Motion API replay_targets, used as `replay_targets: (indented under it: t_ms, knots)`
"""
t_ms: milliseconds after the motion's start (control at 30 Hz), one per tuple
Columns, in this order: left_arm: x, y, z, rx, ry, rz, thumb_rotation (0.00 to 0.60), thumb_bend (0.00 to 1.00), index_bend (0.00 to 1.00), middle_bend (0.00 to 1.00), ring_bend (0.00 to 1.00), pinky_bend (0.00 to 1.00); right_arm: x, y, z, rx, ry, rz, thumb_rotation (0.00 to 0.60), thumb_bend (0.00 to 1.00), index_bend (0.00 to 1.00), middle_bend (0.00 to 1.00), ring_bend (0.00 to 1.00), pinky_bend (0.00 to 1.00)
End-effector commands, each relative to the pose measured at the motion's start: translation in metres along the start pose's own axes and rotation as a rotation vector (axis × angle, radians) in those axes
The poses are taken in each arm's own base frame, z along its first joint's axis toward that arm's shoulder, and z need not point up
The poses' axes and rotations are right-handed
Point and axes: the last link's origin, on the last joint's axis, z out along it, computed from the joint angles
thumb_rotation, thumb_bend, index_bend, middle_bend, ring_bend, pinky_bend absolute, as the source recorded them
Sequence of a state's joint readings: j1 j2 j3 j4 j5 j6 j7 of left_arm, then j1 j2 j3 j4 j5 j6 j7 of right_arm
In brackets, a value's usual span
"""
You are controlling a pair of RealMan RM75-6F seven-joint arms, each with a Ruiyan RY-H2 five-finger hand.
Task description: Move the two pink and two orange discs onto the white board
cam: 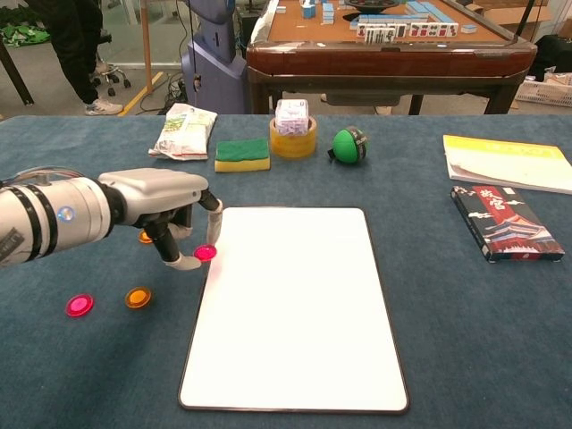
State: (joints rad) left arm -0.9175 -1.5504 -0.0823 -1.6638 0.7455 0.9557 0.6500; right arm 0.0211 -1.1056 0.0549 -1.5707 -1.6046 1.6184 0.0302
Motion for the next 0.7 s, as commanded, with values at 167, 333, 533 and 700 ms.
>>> replay_targets:
  t_ms: [167,333,533,700]
  knots:
    - [0.0,0.025,-0.01,-0.07,0.014,0.028,0.6,0.33,0.58,1.0,1.0,1.0,0.005,-0.002,-0.009,0.029,-0.008,0.018,0.6,0.0,0.26,0.31,0.34,0.63]
    - [-0.004,0.031,-0.012,-0.087,0.002,0.037,0.6,0.33,0.57,1.0,1.0,1.0,0.008,-0.003,-0.016,0.046,-0.005,0.021,0.6,0.0,0.26,0.31,0.34,0.63]
    - [-0.007,0.029,-0.017,-0.087,-0.027,0.025,0.6,0.33,0.56,1.0,1.0,1.0,0.011,-0.005,-0.022,0.06,0.0,0.018,0.6,0.0,0.26,0.31,0.34,0.63]
    - [-0.01,0.028,-0.023,-0.095,-0.035,0.035,0.6,0.33,0.56,1.0,1.0,1.0,0.012,-0.009,-0.029,0.09,0.003,0.021,0.6,0.0,0.26,0.31,0.34,0.63]
